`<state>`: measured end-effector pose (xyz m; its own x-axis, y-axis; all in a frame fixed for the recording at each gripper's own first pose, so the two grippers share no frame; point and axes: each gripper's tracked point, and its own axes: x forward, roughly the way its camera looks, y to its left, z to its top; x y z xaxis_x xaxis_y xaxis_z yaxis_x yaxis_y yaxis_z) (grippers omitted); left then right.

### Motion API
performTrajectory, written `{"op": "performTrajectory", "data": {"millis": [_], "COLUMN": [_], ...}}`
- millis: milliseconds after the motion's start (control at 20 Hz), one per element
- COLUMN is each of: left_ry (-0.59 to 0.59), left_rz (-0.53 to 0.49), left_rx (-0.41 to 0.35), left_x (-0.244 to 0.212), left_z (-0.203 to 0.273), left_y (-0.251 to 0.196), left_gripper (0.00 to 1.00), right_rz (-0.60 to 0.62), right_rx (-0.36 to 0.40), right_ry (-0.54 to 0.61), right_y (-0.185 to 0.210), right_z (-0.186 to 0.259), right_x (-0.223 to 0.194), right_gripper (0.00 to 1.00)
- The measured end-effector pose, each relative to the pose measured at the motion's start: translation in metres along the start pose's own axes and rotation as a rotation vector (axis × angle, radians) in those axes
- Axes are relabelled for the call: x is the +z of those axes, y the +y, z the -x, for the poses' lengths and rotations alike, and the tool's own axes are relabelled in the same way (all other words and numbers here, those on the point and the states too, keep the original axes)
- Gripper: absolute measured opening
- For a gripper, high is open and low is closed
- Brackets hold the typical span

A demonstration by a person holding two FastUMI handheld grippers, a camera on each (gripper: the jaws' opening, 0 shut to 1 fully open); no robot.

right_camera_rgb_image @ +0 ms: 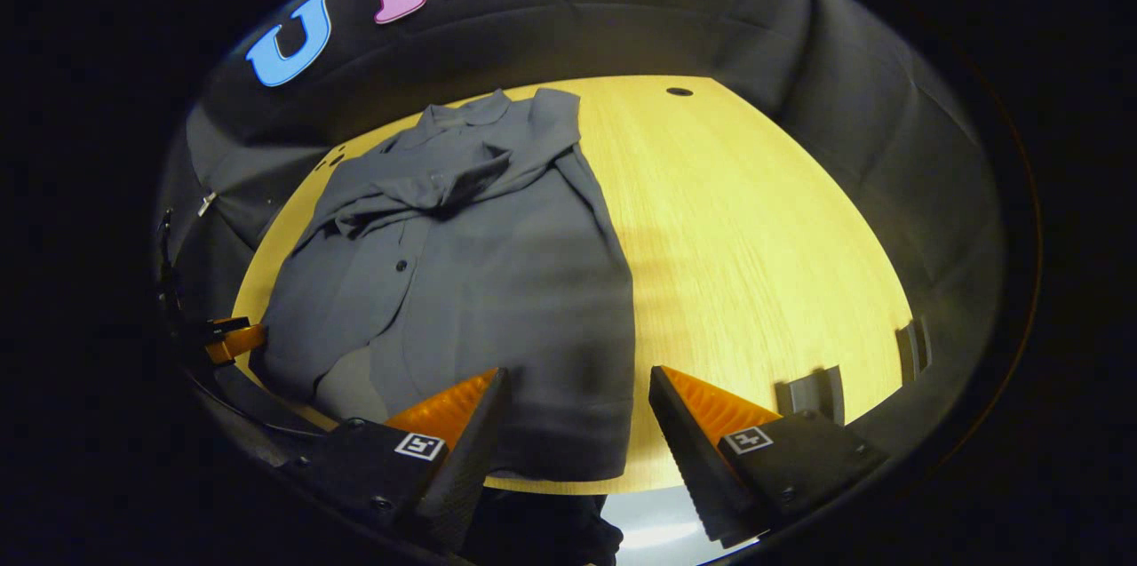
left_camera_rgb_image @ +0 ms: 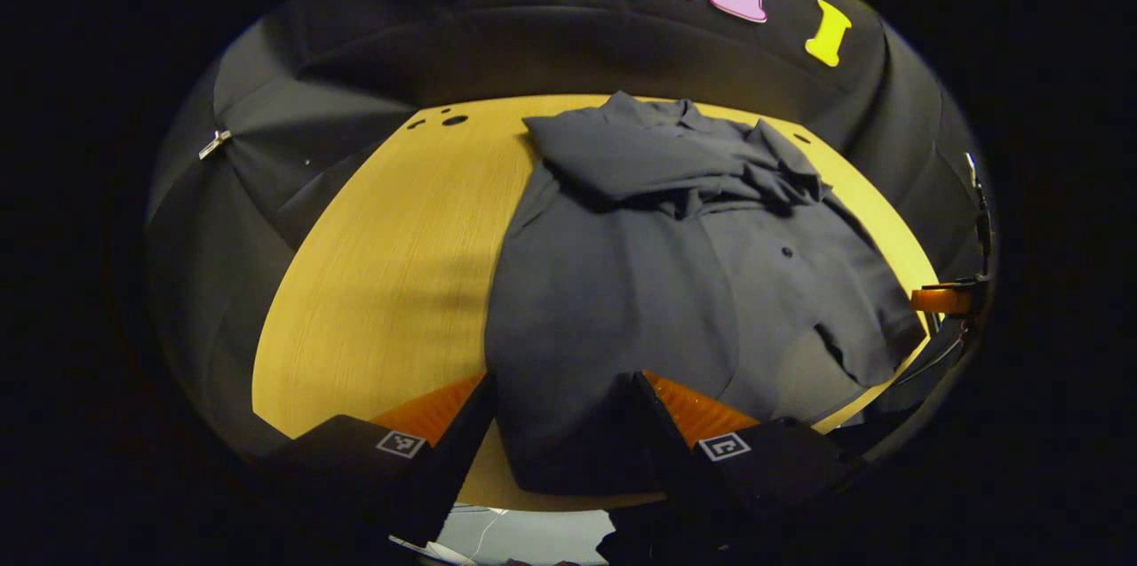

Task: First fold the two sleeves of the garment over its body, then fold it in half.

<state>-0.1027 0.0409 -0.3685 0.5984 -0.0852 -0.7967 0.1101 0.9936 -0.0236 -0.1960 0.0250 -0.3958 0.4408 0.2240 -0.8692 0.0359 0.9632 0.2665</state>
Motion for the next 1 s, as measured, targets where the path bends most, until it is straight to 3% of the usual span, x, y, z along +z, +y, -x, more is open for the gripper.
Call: {"op": "performTrajectory", "data": {"millis": [300, 350, 600, 650, 700, 850, 1000], "left_ry": [0.074, 0.122, 0.074, 0.084, 0.069, 0.069, 0.049], "left_rz": [0.002, 0.000, 0.035, 0.005, -0.049, -0.145, -0.072], "left_rx": [0.062, 0.057, 0.011, -0.012, -0.059, -0.089, -0.105], "left_x": [-0.018, -0.028, -0.017, -0.020, -0.016, -0.002, 0.015], "left_z": [-0.012, -0.016, -0.019, -0.021, -0.025, -0.030, -0.025], "left_y": [0.008, 0.006, 0.003, -0.003, -0.014, -0.034, -0.039], "left_gripper": [0.99, 0.99, 0.99, 1.00, 0.94, 0.07, 0.05], "right_rz": [0.000, 0.001, 0.081, 0.097, 0.110, 0.074, -0.005], "right_rx": [-0.013, -0.022, -0.070, -0.047, -0.020, 0.031, 0.077], "right_ry": [0.065, 0.081, 0.050, 0.056, 0.043, 0.072, 0.056], "right_y": [0.001, -0.001, -0.003, 0.004, 0.013, 0.026, 0.033], "right_z": [-0.017, -0.020, -0.029, -0.033, -0.036, -0.038, -0.030], "right_x": [-0.020, -0.024, -0.015, -0.019, -0.015, -0.015, 0.002], "right_gripper": [0.97, 0.97, 0.93, 0.85, 0.65, 0.06, 0.05]}}
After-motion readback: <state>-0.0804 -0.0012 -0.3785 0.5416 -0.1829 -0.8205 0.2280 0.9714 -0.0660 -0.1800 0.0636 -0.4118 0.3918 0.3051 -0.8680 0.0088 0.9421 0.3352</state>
